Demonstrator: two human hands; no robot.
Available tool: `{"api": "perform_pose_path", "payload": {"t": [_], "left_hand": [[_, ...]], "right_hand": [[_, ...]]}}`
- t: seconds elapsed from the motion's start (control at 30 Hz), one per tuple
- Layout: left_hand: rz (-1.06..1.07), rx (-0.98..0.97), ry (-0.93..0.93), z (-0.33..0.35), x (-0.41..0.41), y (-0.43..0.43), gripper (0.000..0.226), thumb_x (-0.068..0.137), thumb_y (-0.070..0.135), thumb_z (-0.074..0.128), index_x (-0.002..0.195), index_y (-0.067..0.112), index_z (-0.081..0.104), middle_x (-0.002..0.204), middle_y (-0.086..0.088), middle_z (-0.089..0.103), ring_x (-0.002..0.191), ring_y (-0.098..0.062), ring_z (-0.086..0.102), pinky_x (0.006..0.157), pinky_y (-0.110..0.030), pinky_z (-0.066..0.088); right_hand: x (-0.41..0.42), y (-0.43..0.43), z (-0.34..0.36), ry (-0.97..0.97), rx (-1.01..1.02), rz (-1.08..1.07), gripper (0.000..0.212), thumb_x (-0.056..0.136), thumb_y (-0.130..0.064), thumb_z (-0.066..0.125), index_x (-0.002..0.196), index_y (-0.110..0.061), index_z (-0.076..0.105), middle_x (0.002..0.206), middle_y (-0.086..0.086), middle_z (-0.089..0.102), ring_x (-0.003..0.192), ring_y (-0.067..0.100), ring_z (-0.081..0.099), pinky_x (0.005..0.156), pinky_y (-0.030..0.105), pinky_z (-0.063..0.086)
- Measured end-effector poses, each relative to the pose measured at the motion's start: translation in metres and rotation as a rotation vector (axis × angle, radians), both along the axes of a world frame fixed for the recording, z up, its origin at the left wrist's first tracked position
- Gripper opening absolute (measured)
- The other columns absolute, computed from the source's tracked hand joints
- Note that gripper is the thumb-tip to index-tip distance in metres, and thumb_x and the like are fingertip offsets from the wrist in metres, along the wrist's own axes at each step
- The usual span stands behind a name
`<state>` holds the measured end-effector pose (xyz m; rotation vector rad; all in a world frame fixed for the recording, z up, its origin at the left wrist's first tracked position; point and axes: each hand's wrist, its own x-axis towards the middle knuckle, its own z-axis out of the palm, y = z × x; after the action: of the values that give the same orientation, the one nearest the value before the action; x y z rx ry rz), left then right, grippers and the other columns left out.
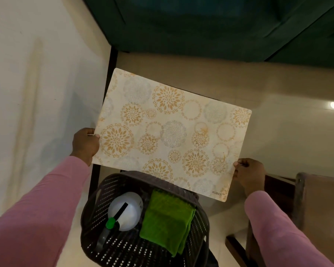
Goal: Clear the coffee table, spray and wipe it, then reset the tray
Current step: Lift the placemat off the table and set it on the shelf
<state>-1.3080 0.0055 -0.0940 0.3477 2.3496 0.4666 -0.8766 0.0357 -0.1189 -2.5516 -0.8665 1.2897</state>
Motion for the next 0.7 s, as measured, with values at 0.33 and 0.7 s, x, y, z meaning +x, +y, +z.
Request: {"api": "perform_pose_path", "payload": {"t": [0.33,0.7], "left_hand": [[-0.035,-0.022,-0.001,0.008,0.006,-0.007,0.049,0.094,0.017,0.057,0.141,0.012,0.043,0.142,-0.013,0.049,0.120,-0.031,0.054,0.089,-0.034,0.045],[-0.399,0.092,0.211,0.107,0.045,-0.028,0.048,0.096,0.018,0.053,0.142,0.011,0.042,0.145,-0.016,0.044,0.128,-0.035,0.048,0.107,-0.045,0.039]], "right_hand": [[-0.016,-0.005,0.024,-0.173,0.020,0.110,0.043,0.092,-0.023,0.060,0.131,-0.008,0.053,0.123,0.013,0.063,0.111,0.035,0.059,0.096,0.046,0.046],[-0.073,-0.034,0.118,-0.227,0.269,0.441,0.050,0.096,-0.033,0.047,0.140,-0.009,0.041,0.141,0.013,0.045,0.127,0.033,0.046,0.106,0.046,0.038]]}}
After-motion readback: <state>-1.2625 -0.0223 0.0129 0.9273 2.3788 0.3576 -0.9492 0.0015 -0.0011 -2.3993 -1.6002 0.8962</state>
